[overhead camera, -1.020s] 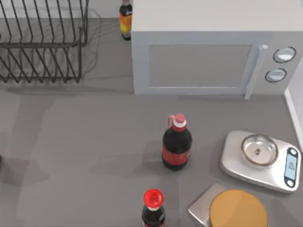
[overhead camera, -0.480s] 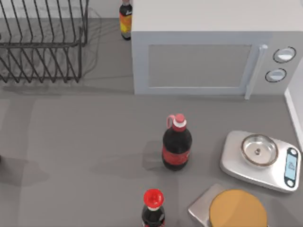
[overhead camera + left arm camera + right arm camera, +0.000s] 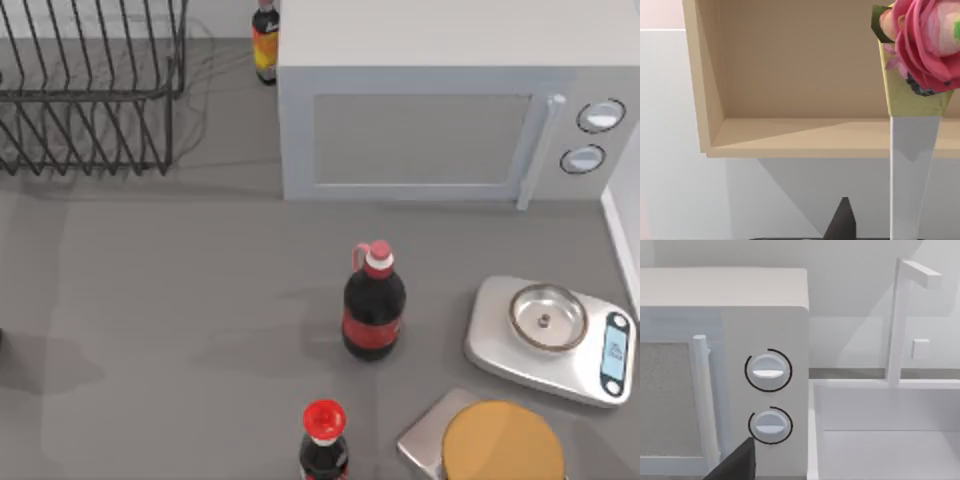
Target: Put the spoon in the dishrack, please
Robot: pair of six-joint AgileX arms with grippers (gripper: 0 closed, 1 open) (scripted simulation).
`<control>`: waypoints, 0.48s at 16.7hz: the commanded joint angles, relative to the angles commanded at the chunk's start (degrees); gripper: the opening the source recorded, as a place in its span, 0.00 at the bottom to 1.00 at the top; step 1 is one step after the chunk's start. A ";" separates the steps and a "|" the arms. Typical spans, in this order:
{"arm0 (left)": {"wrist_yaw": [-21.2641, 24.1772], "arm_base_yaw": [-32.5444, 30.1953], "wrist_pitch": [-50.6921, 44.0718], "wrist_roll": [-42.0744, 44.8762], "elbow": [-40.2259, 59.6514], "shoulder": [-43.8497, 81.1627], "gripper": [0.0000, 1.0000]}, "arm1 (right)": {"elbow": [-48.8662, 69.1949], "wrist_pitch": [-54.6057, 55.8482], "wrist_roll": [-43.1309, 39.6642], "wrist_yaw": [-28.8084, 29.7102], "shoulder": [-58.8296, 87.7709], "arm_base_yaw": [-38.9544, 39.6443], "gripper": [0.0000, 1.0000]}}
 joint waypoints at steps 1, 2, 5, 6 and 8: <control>-0.34 -0.27 3.54 0.01 -0.37 3.28 0.00 | 0.00 0.00 0.00 0.00 0.00 0.00 1.00; -0.72 -0.60 7.50 0.03 -0.87 6.81 0.00 | 0.00 0.00 0.00 0.00 0.00 0.00 1.00; -1.89 -1.89 21.33 0.17 -3.16 17.96 0.00 | 0.00 0.00 0.00 0.00 0.00 0.00 1.00; -2.27 -2.40 26.19 0.22 -4.09 21.59 0.00 | 0.00 0.00 0.00 0.00 0.00 0.00 1.00; -3.02 -3.44 35.45 0.28 -6.03 28.28 0.00 | 0.00 0.00 0.00 0.00 0.00 0.00 1.00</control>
